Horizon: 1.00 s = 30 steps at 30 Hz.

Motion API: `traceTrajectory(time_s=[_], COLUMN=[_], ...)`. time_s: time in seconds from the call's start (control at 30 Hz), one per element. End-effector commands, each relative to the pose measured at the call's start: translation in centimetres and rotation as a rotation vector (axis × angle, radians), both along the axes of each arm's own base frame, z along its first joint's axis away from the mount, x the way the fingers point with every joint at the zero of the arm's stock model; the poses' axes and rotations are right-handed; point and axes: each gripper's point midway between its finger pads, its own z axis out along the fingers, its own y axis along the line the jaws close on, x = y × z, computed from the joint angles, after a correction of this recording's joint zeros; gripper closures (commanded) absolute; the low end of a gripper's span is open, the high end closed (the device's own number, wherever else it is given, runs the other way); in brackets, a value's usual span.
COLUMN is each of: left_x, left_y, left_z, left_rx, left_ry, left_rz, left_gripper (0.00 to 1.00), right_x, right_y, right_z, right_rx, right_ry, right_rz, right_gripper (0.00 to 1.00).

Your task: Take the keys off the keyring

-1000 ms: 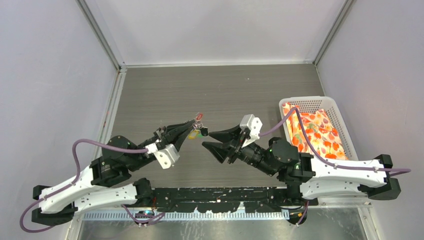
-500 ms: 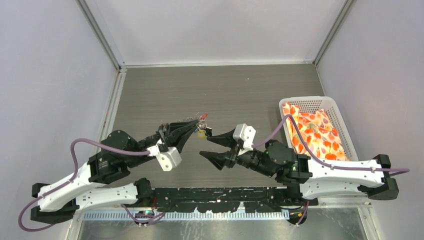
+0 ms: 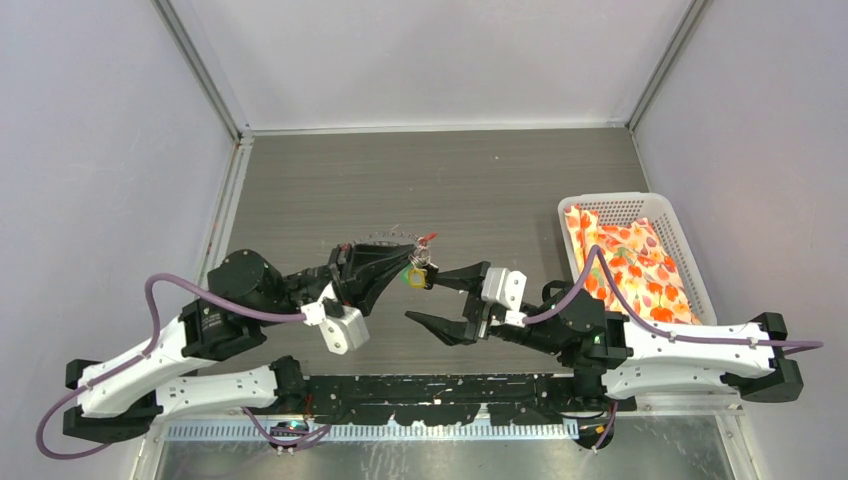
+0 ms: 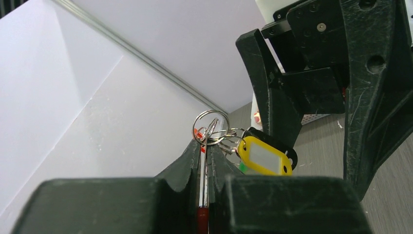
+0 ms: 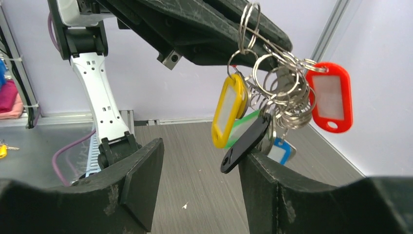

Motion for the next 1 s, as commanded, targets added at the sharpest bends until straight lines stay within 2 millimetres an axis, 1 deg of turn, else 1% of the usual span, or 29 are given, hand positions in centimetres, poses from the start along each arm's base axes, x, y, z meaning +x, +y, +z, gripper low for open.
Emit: traceTrajectory(time_s=[0.0,0.07,0.1,0.17,0.2,0.3,0.33,0.4,0.47,0.6,0.67,0.9,0.97], left_x=[-0.8,-0.8,-0.7,-0.8,-0.8,-1.0,-1.0,-1.0,-0.9,-0.8,-0.8,-0.7,-0.8], left_y=[0.5,0.4,0.4,0.3,0.3,0.3,0.3,0.2,0.2,0.1,0.1,-0.3,-0.3], left_z=[3.5,3.5,3.6,3.6,3.7,3.8,3.8,3.8,3.8,3.7,3.7,3.5,3.5], left_rx=[-0.084,-0.09,-0.093,-0.096,-0.099,-0.103,-0.104,-0.103,-0.103,-0.101,-0.101,-0.094,-0.094], left_ry=[-0.064,-0.067,-0.068,-0.07,-0.071,-0.071,-0.072,-0.07,-0.068,-0.06,-0.058,-0.051,-0.051], left_rz=[-0.029,-0.027,-0.027,-0.03,-0.032,-0.039,-0.04,-0.041,-0.038,-0.036,-0.035,-0.04,-0.043], left_gripper=[1.0,1.0,1.0,1.0,1.0,1.0,1.0,1.0,1.0,1.0,1.0,1.0,1.0], right_x=[-0.3,-0.3,0.0,0.8,0.9,1.3,1.3,0.8,-0.2,-3.1,-3.8,-3.6,-3.2], right_y=[-1.0,-1.0,-1.2,-1.9,-2.2,-3.5,-3.8,-4.1,-4.0,-2.8,-2.4,-2.9,-2.8], right_z=[2.8,2.2,1.9,1.1,0.3,-1.0,-1.1,-1.1,-0.8,-0.2,-0.4,-0.1,0.1], right_rx=[0.083,0.049,0.039,0.029,0.02,0.022,0.026,0.026,0.018,-0.043,-0.074,-0.07,-0.055], right_ry=[-0.013,0.019,0.048,0.099,0.123,0.179,0.191,0.204,0.203,0.206,0.206,0.206,0.192], right_rz=[0.007,0.01,-0.01,-0.053,-0.066,-0.093,-0.097,-0.069,-0.012,0.153,0.186,0.172,0.153], right_gripper=[0.38,0.39,0.4,0.4,0.4,0.4,0.4,0.4,0.41,0.45,0.45,0.45,0.44])
